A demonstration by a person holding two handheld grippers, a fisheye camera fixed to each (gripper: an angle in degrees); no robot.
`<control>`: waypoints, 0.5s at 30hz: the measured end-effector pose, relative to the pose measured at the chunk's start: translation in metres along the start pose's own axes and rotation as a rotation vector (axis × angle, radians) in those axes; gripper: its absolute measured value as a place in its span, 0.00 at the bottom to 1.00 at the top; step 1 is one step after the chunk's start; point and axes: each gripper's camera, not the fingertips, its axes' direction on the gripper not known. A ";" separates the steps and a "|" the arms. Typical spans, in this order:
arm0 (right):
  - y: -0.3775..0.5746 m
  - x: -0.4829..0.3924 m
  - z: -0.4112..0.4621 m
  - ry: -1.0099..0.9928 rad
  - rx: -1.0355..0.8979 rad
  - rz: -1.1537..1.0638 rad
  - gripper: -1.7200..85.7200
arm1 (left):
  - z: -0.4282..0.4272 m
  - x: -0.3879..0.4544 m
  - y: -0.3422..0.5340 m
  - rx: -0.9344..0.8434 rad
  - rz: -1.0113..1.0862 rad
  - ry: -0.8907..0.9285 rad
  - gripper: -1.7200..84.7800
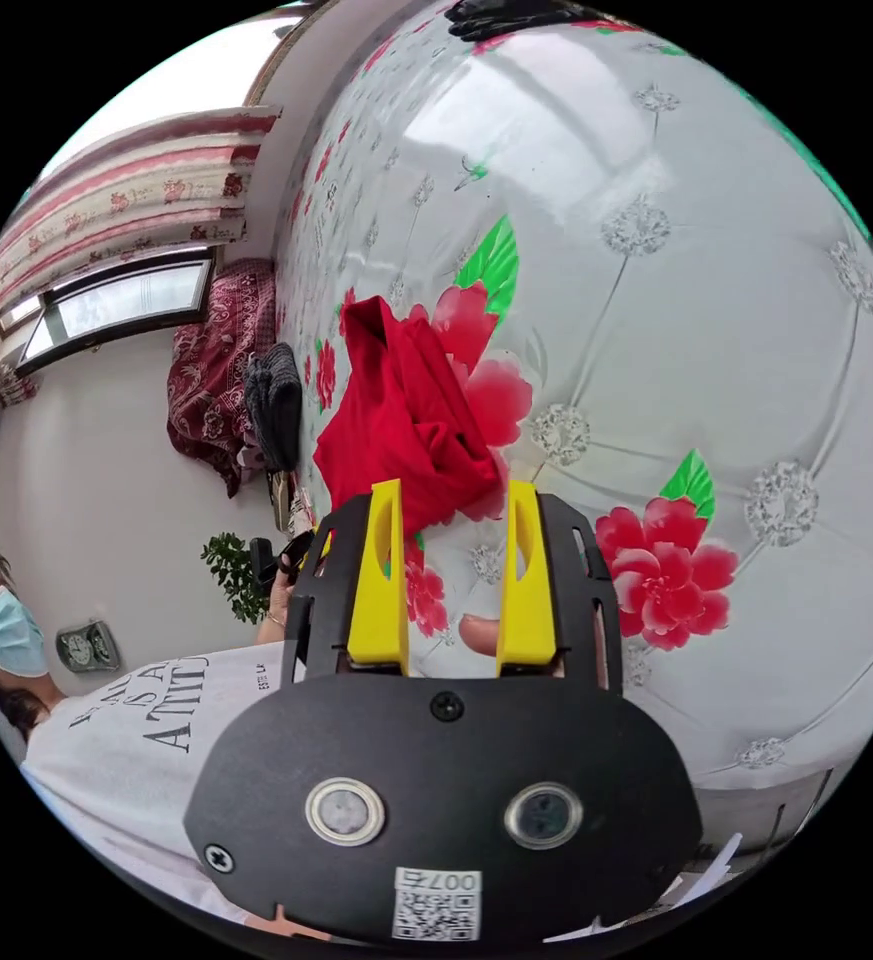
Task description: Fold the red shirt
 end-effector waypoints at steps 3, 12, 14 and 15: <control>-0.019 -0.014 0.015 0.010 -0.003 -0.045 0.15 | 0.014 0.009 -0.022 -0.024 0.025 0.028 0.17; -0.048 -0.072 0.054 0.071 -0.089 -0.187 0.13 | 0.031 0.021 -0.043 -0.043 0.057 0.092 0.04; -0.042 -0.099 0.050 0.058 -0.080 -0.238 0.12 | 0.020 0.020 -0.029 -0.007 0.038 0.163 0.04; -0.040 -0.106 0.049 0.049 -0.083 -0.250 0.12 | 0.018 0.019 -0.025 0.000 0.031 0.178 0.03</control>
